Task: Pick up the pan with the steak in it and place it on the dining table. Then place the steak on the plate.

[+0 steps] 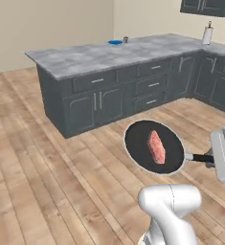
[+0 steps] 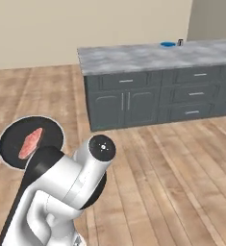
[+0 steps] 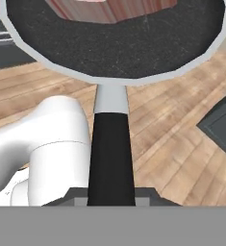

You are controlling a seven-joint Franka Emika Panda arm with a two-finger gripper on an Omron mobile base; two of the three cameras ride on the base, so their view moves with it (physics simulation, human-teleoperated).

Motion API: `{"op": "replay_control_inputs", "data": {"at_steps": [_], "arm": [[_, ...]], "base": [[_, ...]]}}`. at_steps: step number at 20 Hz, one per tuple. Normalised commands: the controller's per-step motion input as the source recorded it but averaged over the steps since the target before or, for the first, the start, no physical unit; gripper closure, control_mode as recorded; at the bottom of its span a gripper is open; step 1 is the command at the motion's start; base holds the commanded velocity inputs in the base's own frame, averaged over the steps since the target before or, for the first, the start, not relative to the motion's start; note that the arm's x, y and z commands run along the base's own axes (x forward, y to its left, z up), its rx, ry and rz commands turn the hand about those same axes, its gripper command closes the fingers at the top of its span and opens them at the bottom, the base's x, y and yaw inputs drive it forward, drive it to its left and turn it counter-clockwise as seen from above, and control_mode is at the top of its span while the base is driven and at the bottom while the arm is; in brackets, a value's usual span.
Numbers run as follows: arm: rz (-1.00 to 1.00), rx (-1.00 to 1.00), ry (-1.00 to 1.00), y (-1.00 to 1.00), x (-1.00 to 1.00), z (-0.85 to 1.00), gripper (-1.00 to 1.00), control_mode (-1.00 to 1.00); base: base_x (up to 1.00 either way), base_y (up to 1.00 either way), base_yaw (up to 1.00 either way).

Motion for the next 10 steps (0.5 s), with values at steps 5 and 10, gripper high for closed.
{"op": "replay_control_inputs", "data": {"at_steps": [5, 10], "arm": [[0.00, 0.00, 0.00, 0.00, 0.00, 0.00, 1.00, 1.00], [0.00, 0.00, 0.00, 0.00, 0.00, 0.00, 1.00, 1.00]], "base": [[-0.05, 0.00, 0.50], [-0.07, 0.00, 0.50]]}}
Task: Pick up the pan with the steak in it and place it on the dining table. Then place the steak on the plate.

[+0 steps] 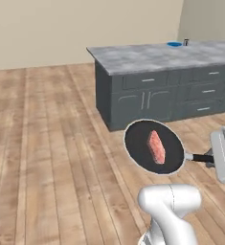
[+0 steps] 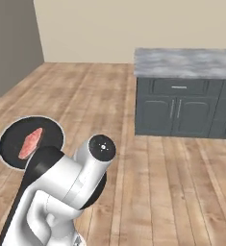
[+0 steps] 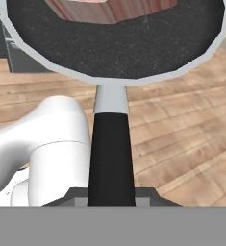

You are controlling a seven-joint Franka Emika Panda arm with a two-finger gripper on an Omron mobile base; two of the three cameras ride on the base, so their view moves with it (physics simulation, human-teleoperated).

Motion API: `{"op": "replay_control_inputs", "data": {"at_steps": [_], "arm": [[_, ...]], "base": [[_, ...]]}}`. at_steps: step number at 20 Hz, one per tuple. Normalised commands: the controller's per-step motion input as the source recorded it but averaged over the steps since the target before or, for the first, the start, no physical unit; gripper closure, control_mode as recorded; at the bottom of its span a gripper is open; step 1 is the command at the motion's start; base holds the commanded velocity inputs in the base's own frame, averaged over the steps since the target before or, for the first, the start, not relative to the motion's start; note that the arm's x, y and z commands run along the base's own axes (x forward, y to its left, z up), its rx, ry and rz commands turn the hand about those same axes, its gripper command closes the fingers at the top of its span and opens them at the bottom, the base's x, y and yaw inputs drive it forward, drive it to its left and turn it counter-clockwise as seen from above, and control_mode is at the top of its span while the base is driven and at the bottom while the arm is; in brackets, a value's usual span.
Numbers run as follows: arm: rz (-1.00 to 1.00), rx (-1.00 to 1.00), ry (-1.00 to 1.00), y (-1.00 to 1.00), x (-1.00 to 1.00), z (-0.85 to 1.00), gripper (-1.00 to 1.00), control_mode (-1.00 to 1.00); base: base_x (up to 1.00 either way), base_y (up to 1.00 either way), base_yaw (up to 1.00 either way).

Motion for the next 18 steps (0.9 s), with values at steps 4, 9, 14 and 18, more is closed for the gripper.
{"op": "replay_control_inputs", "data": {"at_steps": [4, 9, 14, 18], "arm": [[0.00, 0.00, 0.00, 0.00, 0.00, 0.00, 1.00, 1.00], [0.00, 0.00, 0.00, 0.00, 0.00, 0.00, 1.00, 1.00], [0.00, 0.00, 0.00, 0.00, 0.00, 0.00, 1.00, 1.00], [0.00, 0.00, 0.00, 0.00, 0.00, 0.00, 1.00, 1.00]], "base": [[-0.18, 0.12, 0.46], [0.05, 0.07, 0.07], [0.99, 0.11, -0.10], [1.00, 0.15, -0.07]]}}
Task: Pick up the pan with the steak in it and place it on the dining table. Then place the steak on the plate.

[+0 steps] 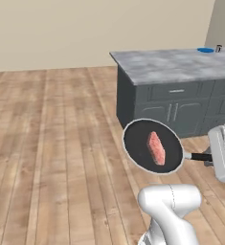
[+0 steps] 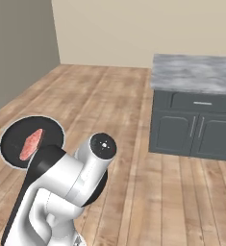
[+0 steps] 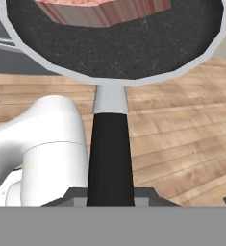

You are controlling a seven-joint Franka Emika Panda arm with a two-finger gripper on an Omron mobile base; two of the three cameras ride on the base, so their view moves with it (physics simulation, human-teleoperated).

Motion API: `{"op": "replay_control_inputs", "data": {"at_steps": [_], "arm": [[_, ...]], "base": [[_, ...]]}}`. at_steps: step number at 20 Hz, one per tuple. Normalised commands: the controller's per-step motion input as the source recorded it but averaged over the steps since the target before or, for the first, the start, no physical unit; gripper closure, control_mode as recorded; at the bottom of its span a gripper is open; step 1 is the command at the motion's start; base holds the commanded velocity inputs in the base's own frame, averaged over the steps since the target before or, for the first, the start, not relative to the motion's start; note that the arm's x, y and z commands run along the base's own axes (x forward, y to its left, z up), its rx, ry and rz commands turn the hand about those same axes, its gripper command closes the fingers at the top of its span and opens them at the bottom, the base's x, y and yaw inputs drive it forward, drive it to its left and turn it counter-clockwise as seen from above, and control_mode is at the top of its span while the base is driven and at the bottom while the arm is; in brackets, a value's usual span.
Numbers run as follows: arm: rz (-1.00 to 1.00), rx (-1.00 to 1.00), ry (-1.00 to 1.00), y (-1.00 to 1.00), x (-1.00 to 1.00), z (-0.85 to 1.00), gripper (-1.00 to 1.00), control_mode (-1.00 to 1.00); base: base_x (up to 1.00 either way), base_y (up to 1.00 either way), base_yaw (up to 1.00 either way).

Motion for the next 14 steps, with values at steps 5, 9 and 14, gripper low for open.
{"op": "replay_control_inputs", "data": {"at_steps": [5, 9, 14], "arm": [[0.00, 0.00, 0.00, 0.00, 0.00, 0.00, 1.00, 1.00], [0.00, 0.00, 0.00, 0.00, 0.00, 0.00, 1.00, 1.00], [0.00, 0.00, 0.00, 0.00, 0.00, 0.00, 1.00, 1.00]], "base": [[1.00, 0.19, -0.06], [1.00, 0.32, -0.01], [1.00, 0.51, 0.00]]}}
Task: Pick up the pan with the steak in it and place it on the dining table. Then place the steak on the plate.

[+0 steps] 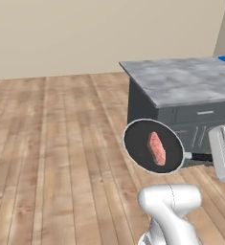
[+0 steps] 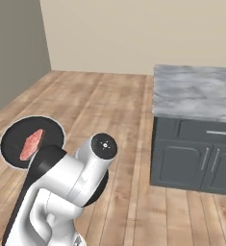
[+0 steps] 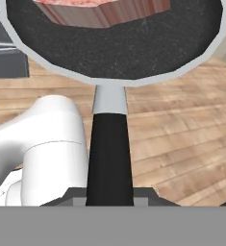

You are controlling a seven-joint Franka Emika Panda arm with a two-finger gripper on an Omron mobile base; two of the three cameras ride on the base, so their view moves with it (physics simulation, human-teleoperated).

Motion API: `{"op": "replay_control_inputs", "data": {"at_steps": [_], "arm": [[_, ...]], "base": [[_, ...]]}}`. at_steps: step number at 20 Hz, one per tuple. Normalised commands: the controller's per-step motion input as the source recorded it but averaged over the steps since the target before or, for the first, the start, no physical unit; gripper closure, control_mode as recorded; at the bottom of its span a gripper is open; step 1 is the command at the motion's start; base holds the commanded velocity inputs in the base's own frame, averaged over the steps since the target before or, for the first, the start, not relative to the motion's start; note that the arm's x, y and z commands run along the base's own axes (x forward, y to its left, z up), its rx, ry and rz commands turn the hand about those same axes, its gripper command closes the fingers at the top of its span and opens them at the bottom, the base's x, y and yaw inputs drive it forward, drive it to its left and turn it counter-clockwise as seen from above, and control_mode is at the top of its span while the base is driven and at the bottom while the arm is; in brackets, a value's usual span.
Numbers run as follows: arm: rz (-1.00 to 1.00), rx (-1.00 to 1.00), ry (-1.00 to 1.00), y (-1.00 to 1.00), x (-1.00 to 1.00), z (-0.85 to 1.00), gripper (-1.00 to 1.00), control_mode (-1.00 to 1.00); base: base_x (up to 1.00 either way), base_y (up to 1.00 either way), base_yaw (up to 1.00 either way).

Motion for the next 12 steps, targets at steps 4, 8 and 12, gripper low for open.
{"op": "replay_control_inputs", "data": {"at_steps": [4, 8, 12], "arm": [[0.00, 0.00, 0.00, 0.00, 0.00, 0.00, 1.00, 1.00], [0.00, 0.00, 0.00, 0.00, 0.00, 0.00, 1.00, 1.00], [0.00, 0.00, 0.00, 0.00, 0.00, 0.00, 1.00, 1.00]], "base": [[1.00, 0.55, 0.00], [1.00, 0.50, 0.00], [1.00, 0.51, 0.00]]}}
